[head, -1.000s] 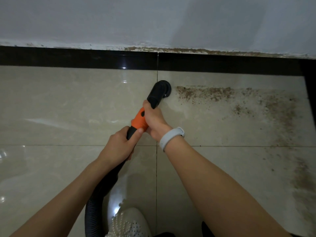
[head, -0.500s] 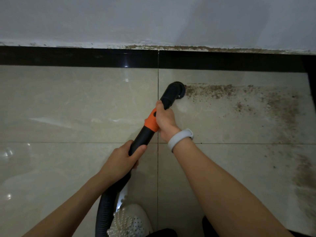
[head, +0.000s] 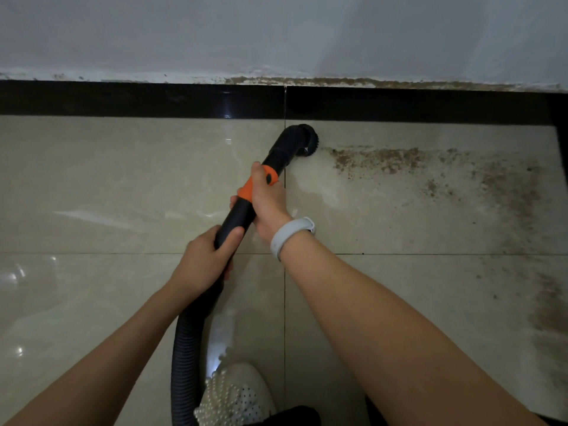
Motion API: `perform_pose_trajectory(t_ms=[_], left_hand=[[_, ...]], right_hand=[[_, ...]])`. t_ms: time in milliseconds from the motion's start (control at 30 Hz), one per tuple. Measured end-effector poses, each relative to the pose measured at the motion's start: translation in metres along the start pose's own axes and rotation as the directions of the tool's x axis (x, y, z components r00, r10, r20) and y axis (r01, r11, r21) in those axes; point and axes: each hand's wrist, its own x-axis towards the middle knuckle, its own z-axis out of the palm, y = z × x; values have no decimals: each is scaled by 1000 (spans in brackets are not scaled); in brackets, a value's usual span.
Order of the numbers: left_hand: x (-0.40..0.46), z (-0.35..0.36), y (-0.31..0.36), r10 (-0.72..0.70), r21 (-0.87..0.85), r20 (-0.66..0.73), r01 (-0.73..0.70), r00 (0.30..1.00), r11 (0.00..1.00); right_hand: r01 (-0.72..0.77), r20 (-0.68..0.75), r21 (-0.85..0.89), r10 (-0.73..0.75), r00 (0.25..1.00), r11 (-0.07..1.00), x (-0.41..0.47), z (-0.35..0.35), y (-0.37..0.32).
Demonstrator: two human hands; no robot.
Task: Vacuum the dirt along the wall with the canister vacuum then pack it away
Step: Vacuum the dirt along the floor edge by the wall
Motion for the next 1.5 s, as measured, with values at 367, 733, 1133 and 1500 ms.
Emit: perform_pose_trajectory(t_ms=[367,733,1133,1500], left_hand=[[0,9,6,62,142,116,-78,991,987],[-23,15,-4,55,135,314,-101,948,986],[15,15,26,56,55,107,-62,993,997],[0,23,24,80,146,318,-133,945,980]], right_hand=[[93,-69,190,-81,994,977,-13,-36,8],[178,-279,236,-108,954,955,-44,-57,39],[83,-105,110,-71,992,991,-6,-27,-21],[189,-323,260,-100,941,947,-25,-59,9]])
